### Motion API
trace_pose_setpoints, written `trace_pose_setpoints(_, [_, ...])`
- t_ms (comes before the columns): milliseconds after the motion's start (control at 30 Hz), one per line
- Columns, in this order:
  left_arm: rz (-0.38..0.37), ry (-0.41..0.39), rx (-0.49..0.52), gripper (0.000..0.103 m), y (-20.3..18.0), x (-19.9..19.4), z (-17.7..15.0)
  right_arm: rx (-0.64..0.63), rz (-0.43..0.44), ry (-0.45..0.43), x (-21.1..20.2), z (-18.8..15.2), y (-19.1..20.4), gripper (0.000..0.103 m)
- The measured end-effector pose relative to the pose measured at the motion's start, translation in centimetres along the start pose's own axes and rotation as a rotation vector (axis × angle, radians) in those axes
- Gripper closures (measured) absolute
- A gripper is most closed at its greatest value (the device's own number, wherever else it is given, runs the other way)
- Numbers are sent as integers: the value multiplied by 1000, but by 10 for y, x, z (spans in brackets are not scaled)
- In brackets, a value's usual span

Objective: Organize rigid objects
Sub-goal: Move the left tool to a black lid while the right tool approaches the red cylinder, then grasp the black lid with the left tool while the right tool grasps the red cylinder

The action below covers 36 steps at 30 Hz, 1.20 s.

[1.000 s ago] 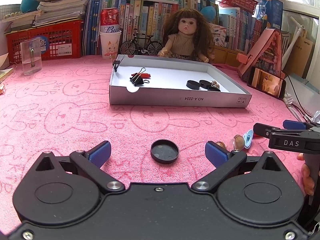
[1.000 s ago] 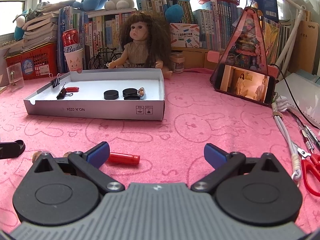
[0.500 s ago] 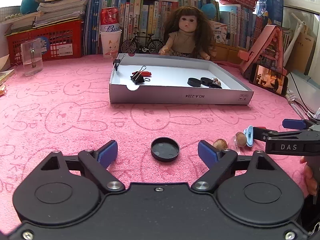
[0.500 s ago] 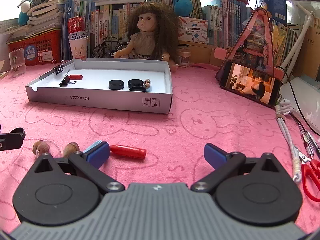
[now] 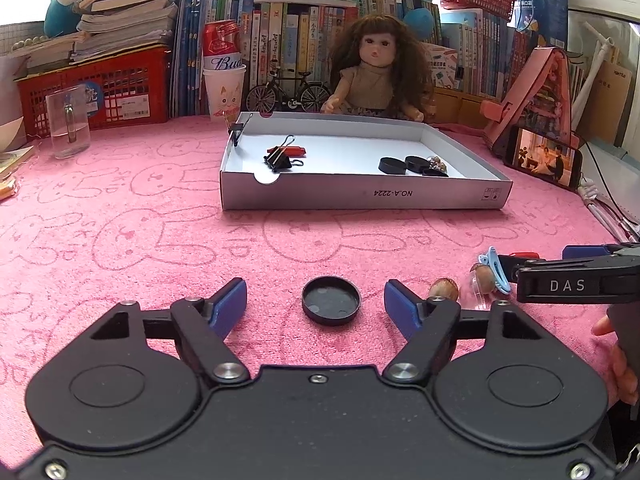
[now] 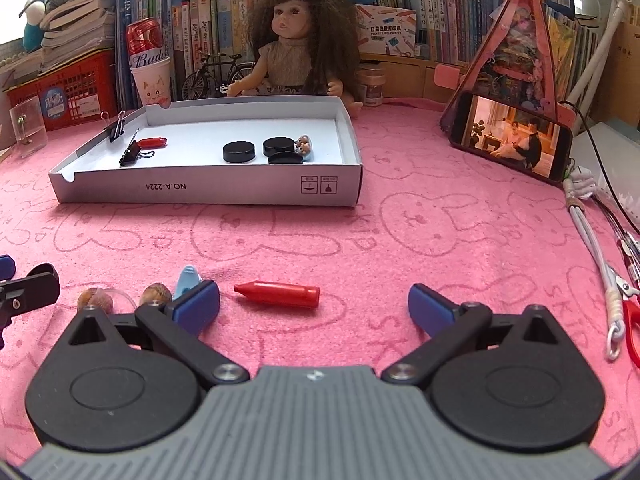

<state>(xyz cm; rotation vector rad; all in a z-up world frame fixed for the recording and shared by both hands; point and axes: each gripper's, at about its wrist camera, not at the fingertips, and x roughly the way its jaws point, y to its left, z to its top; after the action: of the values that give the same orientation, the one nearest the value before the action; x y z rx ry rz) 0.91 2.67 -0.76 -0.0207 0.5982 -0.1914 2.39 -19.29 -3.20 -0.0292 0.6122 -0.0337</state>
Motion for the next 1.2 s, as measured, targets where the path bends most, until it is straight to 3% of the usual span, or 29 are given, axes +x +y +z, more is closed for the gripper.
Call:
trace_pose_setpoints(367, [32, -12, 40, 34, -11, 2, -4, 21, -29, -4, -2, 0, 4, 0])
trace_pose_setpoints(567, [7, -20, 57, 52, -11, 1, -4, 16, -14, -23, -4, -1, 5, 2])
trace_pose_setpoints(800, [0, -17, 55, 73, -10, 1, -2, -3, -6, -60, -8, -2, 12, 15])
trace_pose_setpoints(1100, [-56, -7, 37, 73, -13, 1, 5, -19, -21, -99, -13, -3, 21, 28])
trace_pose_setpoints(1200, [-60, -12, 36, 73, -16, 0, 8, -19, -22, -89, -12, -4, 23, 42])
